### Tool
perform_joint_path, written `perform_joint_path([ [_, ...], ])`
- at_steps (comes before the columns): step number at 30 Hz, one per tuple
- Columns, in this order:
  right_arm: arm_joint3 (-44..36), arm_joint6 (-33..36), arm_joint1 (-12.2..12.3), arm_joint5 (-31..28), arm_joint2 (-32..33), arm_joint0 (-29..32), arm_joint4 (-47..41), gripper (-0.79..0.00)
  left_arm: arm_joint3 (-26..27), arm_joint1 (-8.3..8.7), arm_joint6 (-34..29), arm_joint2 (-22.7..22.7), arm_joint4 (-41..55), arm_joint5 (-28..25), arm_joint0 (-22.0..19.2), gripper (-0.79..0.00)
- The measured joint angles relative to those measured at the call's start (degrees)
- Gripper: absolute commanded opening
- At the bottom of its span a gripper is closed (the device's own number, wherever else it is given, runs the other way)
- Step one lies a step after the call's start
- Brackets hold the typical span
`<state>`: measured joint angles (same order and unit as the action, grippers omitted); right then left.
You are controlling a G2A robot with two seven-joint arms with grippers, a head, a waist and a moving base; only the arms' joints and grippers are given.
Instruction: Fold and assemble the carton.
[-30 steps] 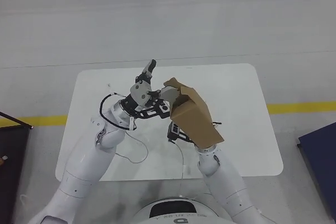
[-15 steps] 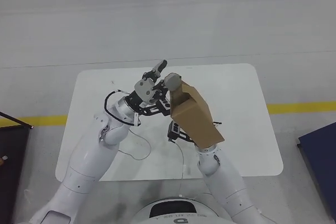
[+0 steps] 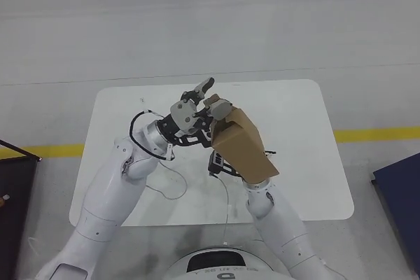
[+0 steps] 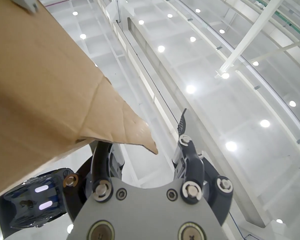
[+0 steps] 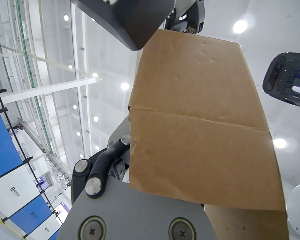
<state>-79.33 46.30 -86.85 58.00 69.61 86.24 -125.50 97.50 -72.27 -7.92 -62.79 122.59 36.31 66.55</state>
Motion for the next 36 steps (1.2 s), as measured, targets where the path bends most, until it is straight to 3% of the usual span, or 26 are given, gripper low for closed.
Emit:
perform_joint_path([
  [8,0.5,0.0,-0.1,0.0,0.1,-0.4,-0.1,-0.785,-0.1,-0.04,-1.1,-0.5,-1.2,2.2,0.1,-0.259],
  [21,2.0,0.0,-0.5,0.0,0.0,-1.5,0.0,-0.785,1.1,0.13,0.5,-1.9,-0.8,3.8,1.8,-0.382],
  [36,1.7,0.0,-0.7,0.0,-0.2,-1.7,0.2,-0.785,0.6,0.22,-0.9,-3.6,0.3,5.8,2.4,-0.332],
])
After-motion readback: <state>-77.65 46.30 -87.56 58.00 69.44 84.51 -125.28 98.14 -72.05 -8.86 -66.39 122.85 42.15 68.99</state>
